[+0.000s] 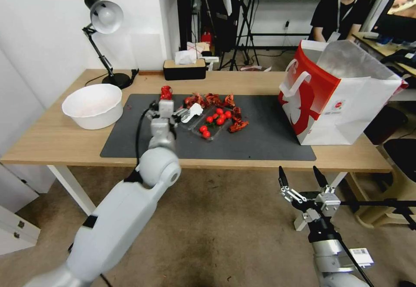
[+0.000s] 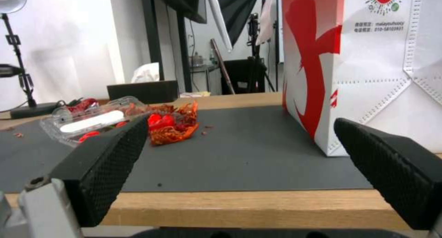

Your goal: Pick up the trash from the table and place it into the takeout bag.

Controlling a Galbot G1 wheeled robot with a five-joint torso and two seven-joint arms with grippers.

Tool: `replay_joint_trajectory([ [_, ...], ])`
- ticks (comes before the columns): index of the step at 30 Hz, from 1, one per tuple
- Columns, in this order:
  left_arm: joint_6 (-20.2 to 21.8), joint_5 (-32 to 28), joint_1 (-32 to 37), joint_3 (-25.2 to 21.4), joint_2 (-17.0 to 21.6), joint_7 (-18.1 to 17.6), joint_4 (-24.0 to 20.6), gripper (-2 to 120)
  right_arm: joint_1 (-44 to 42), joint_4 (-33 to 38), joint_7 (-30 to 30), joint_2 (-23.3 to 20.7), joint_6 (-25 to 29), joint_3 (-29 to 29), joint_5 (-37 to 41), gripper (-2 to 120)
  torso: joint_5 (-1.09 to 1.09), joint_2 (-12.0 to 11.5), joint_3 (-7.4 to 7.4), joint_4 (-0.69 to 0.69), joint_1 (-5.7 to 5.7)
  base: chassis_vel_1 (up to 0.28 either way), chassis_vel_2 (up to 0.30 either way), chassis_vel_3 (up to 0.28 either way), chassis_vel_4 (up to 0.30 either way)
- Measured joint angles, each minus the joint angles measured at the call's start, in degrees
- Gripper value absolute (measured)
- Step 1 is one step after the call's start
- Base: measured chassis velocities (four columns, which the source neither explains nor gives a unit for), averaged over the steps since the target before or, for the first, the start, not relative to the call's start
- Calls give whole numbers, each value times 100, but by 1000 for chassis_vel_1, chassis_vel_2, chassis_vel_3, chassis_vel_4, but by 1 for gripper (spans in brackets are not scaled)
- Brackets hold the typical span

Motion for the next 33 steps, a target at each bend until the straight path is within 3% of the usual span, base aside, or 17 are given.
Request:
replay_joint_trajectory([
  [11,-424,359,1414,-812,170,169,-509,100,30,5,3,-41,2,-8,18,100,-2,0,0,1,0,0,0,0,0],
  [29,-849,582,2512,-1341,-48,407,-1029,100,107,-6,5,-127,2,-92,40,100,0,0,0,1,0,0,0,0,0],
  [33,-1101,584,2726,-1437,-64,625,-1080,100,148,-30,10,-140,-15,-102,49,100,0,0,0,1,0,0,0,0,0],
])
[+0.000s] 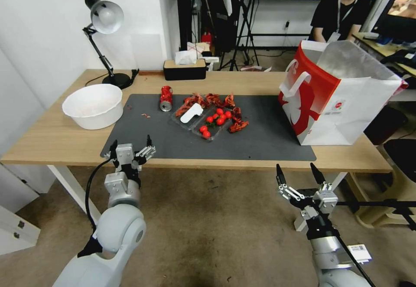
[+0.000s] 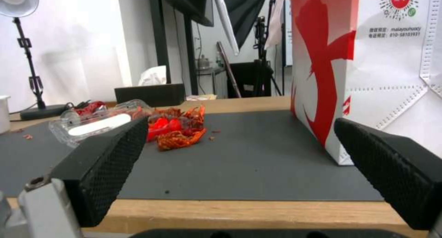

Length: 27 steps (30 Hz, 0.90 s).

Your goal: Pick up the trash from the table and place it into the takeout bag.

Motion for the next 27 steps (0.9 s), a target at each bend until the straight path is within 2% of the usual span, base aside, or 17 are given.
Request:
replay_joint_trajectory([
  [2,-128,-4,84,-39,-1,125,0,100,2,-6,1,-2,-5,-3,1,100,-1,0,0,0,0,0,0,0,0],
  [4,-385,-39,258,-146,-14,456,12,100,2,-11,1,-3,-7,-9,2,100,-1,0,0,0,0,0,0,0,0],
  [6,-436,-53,283,-163,-14,528,21,100,1,-12,1,-3,-7,-10,2,100,-1,0,0,0,0,0,0,0,0],
  [8,-756,-123,415,-254,-13,962,130,100,0,-32,1,-3,-7,-11,3,100,-1,0,1,0,0,0,0,0,0],
  [9,-756,-123,415,-254,-13,962,130,100,0,-32,1,-3,-7,-11,3,100,-1,0,1,0,0,0,0,0,0],
  [12,-964,-148,462,-304,-17,1310,251,100,-5,-51,0,5,-4,-11,3,100,-1,0,0,0,0,0,0,0,0],
  [27,-965,-265,211,-246,-16,1445,334,100,-97,-32,-8,-1,37,24,12,100,0,-1,0,0,1,0,0,0,0],
])
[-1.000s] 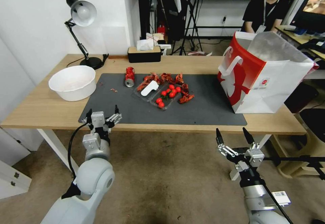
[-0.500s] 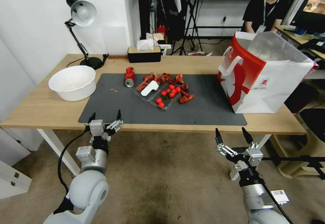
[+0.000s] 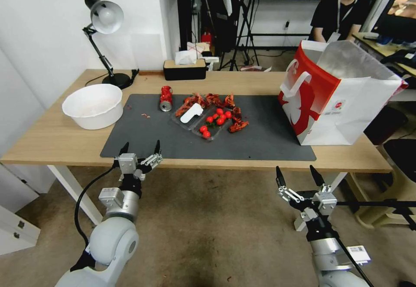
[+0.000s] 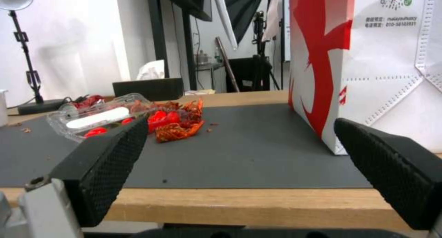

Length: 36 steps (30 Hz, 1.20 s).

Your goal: Pick up the trash from the table and place it into the takeout bag.

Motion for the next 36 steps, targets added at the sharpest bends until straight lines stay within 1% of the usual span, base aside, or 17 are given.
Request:
replay_joint_trajectory([
  [7,133,-245,-579,228,206,16,179,100,-34,-2,0,-13,15,9,6,100,-1,0,0,0,0,0,0,0,0],
  [9,139,-324,-709,281,252,84,243,100,-34,-2,0,-14,15,8,6,100,-1,0,0,0,0,0,0,0,0],
  [11,134,-496,-967,393,366,314,384,100,-33,2,0,-17,13,8,6,100,0,0,0,0,0,0,0,0,0],
  [12,137,-561,-1084,441,410,376,445,100,-33,6,0,-19,8,9,6,100,-1,-1,0,0,0,0,0,0,0],
  [13,137,-561,-1084,441,410,376,445,100,-33,6,0,-19,8,9,6,100,-1,-1,0,0,0,0,0,0,0],
  [17,297,-882,-1696,661,535,452,735,100,-33,22,1,-5,-7,15,-6,100,-1,0,1,-1,0,0,0,0,0],
  [18,297,-882,-1696,661,535,452,735,100,-33,22,1,-5,-7,15,-6,100,-1,0,1,-1,0,0,0,0,0],
  [22,485,-1129,-2425,882,585,468,1139,100,-55,34,1,38,-19,25,-36,100,-1,0,1,0,0,0,0,0,0],
  [23,485,-1129,-2425,882,585,468,1139,100,-55,34,1,38,-19,25,-36,100,-1,0,1,0,0,0,0,0,0],
  [25,546,-1247,-2797,1020,596,482,1418,100,-64,35,1,45,-21,40,-43,100,1,0,1,0,0,0,0,0,0],
  [26,546,-1247,-2797,1020,596,482,1418,100,-64,35,1,45,-21,40,-43,100,1,0,1,0,0,0,0,0,0],
  [29,609,-1356,-3289,1249,589,499,1901,100,-70,41,1,65,-23,53,-48,100,0,-1,0,0,1,0,0,0,0],
  [30,609,-1356,-3289,1249,589,499,1901,100,-70,41,1,65,-23,53,-48,100,0,-1,0,0,1,0,0,0,0],
  [33,671,-1417,-3682,1481,550,501,2311,100,-79,44,1,83,-24,63,-58,100,-1,0,1,0,0,0,0,0,0],
  [34,671,-1417,-3682,1481,550,501,2311,100,-79,44,1,83,-24,63,-58,100,-1,0,1,0,0,0,0,0,0],
  [36,760,-1469,-3944,1639,515,503,2550,100,-86,44,2,92,-24,80,-60,100,0,0,1,0,0,0,0,0,0],
])
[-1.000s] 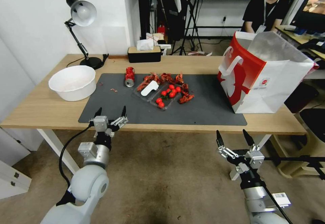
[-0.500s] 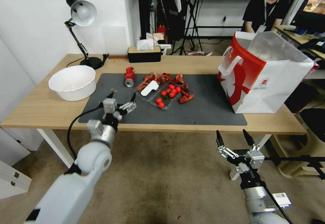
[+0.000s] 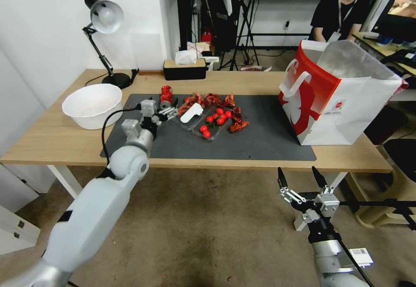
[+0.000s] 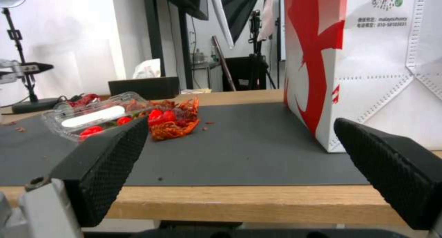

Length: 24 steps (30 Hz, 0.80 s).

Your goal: Pick up the trash from the table and place it into the takeout bag.

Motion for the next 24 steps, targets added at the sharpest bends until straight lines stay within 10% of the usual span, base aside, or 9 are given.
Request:
replay_joint_trajectory([
  [24,1449,-510,-1750,823,-446,-579,1692,100,-105,-59,-12,89,116,116,-6,100,-1,1,0,0,-1,0,0,0,0],
])
